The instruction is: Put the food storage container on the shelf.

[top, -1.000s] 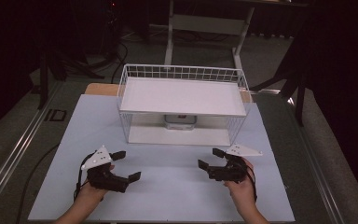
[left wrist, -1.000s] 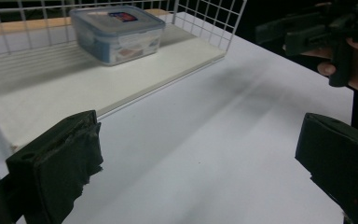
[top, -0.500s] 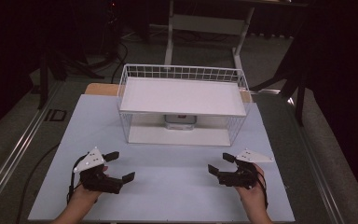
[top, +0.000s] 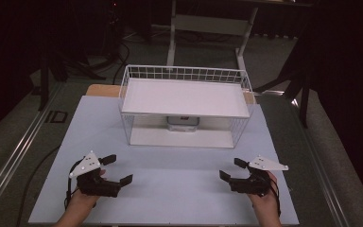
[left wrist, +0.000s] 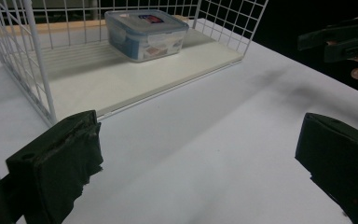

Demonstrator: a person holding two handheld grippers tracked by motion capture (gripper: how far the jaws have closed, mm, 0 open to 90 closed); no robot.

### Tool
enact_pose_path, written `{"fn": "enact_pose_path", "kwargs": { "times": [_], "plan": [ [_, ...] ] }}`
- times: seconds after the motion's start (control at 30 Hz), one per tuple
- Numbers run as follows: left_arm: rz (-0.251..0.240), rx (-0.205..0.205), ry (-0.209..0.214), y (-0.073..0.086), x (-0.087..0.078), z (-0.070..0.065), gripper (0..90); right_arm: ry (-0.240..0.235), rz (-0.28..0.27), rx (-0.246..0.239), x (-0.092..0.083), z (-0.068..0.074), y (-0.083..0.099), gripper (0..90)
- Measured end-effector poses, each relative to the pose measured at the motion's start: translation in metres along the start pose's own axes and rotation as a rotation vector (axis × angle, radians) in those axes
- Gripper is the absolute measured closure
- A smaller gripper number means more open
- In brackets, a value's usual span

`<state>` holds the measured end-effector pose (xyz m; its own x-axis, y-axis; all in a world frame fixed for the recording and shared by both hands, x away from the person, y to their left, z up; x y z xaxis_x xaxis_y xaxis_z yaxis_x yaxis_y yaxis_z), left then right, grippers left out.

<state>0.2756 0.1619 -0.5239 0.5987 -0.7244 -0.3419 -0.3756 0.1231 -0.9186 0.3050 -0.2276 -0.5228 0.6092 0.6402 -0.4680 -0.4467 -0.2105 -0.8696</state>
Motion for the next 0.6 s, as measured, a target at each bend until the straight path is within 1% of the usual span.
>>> {"fn": "enact_pose_path", "kwargs": {
  "times": [0.07, 0.13, 0.17, 0.23, 0.27, 0.3, 0.33, 0.37, 0.43, 0.47, 0.53, 0.6],
  "plan": [
    [-0.003, 0.005, -0.005, 0.000, 0.000, 0.001, 1.0, -0.002, -0.006, 0.006, 0.000, -0.003, 0.000, 17.3],
    [-0.014, 0.001, -0.011, -0.001, 0.000, 0.003, 1.0, 0.001, -0.006, 0.014, 0.000, -0.005, 0.001, 18.2],
    [-0.018, 0.001, -0.016, -0.001, 0.000, 0.004, 1.0, 0.000, 0.003, 0.018, 0.001, -0.006, 0.003, 18.3],
    [-0.027, 0.014, -0.028, -0.002, 0.001, 0.007, 1.0, 0.009, 0.018, 0.020, 0.003, -0.009, 0.006, 18.4],
    [-0.035, 0.000, -0.029, -0.002, 0.000, 0.008, 1.0, 0.007, 0.026, 0.026, 0.004, -0.010, 0.007, 18.4],
    [-0.050, -0.034, -0.018, -0.002, 0.000, 0.009, 1.0, 0.012, 0.030, 0.029, 0.005, -0.011, 0.008, 18.4],
    [-0.061, -0.057, -0.020, -0.003, -0.001, 0.010, 1.0, 0.020, 0.034, 0.029, 0.006, -0.012, 0.009, 18.4],
    [-0.061, -0.050, -0.032, -0.002, -0.001, 0.011, 1.0, 0.022, 0.037, 0.033, 0.006, -0.012, 0.009, 18.4],
    [-0.044, -0.025, -0.053, 0.001, 0.000, 0.012, 1.0, 0.025, 0.026, 0.033, 0.006, -0.012, 0.007, 18.4],
    [-0.030, -0.020, -0.057, 0.002, 0.001, 0.013, 1.0, 0.025, 0.020, 0.031, 0.006, -0.012, 0.006, 18.4],
    [-0.024, -0.024, -0.057, 0.003, 0.002, 0.014, 1.0, 0.019, 0.016, 0.027, 0.006, -0.011, 0.005, 18.4],
    [-0.021, -0.013, -0.056, 0.003, 0.003, 0.013, 1.0, 0.019, 0.015, 0.023, 0.006, -0.010, 0.005, 18.4]
  ]
}}
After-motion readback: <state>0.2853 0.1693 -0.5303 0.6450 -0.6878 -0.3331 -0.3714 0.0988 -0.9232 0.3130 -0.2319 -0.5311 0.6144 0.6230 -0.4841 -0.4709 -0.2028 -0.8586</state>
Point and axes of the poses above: each handheld gripper's, and its own axes: x roughly forward along the jaws, y roughly out of its underside, z roughly to its left, the point moved 7 cm from there along x, roughly forward along the jaws, and after that the axes turned 1 degree about y, right-handed, at the moved point
